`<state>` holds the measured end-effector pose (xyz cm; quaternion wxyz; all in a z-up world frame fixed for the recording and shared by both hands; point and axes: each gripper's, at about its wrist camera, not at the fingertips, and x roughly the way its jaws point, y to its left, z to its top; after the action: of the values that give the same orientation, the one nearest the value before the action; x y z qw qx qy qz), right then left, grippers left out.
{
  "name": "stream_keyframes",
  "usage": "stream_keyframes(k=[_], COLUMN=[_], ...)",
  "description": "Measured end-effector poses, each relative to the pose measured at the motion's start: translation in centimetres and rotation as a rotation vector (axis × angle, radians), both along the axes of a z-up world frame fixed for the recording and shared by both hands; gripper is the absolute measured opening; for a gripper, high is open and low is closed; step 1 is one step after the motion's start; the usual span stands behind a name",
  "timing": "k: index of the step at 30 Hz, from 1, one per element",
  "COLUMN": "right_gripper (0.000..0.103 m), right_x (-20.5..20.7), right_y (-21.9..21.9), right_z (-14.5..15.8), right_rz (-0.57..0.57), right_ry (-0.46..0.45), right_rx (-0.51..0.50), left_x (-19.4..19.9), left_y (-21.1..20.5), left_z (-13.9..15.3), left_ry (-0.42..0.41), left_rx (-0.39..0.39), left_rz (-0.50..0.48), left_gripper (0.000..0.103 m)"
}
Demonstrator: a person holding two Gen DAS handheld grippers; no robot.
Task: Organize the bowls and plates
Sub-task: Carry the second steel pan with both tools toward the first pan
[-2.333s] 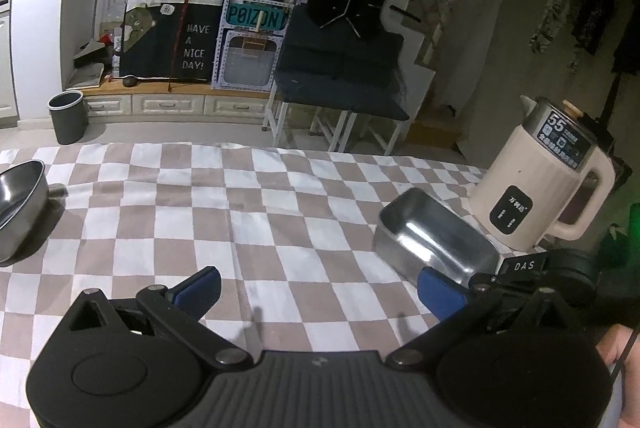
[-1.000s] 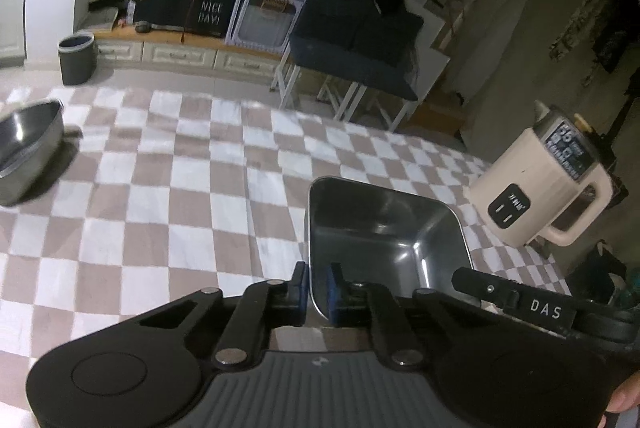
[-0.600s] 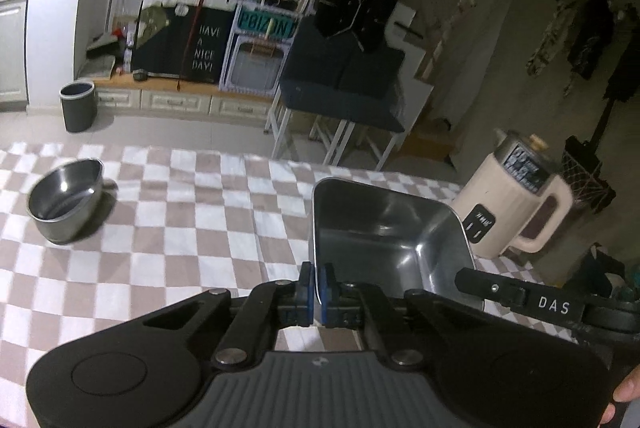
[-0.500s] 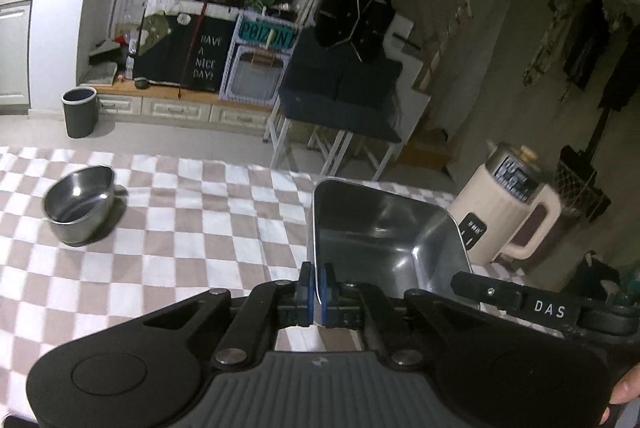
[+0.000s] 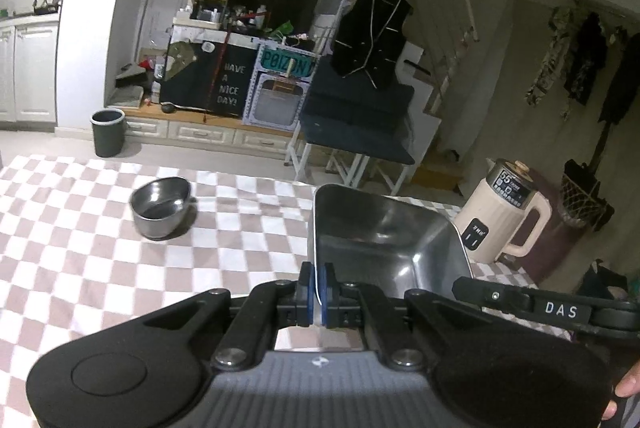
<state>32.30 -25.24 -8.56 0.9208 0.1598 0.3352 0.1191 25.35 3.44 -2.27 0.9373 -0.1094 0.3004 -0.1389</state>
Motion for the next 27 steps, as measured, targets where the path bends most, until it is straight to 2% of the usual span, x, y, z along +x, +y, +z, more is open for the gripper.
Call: stream_keyframes(k=[7,11,27], right_gripper=[0.007,0.007,0.008], right_x=[-1.1,-1.2,-0.6], right_y=[2.3,4.2,11.0], right_z=[-0.6,-1.3,-3.6], right_rz=[0.05,0.101,0.203], right_ry=[0.029,0.061,0.2], right_rx=[0.025,-0.003,-0.058], left_x=[-3.3,-4.6,-5.6], left_y=[2.8,4.6,9.5], left_z=[0.0,-0.2,-2.6], left_ry=[-0.004,0.01,0.13], left_rx=[0.052,0.077,0.149], left_rz=[0.034,0.06,0.153], left_gripper=[0.003,0.003,0.004])
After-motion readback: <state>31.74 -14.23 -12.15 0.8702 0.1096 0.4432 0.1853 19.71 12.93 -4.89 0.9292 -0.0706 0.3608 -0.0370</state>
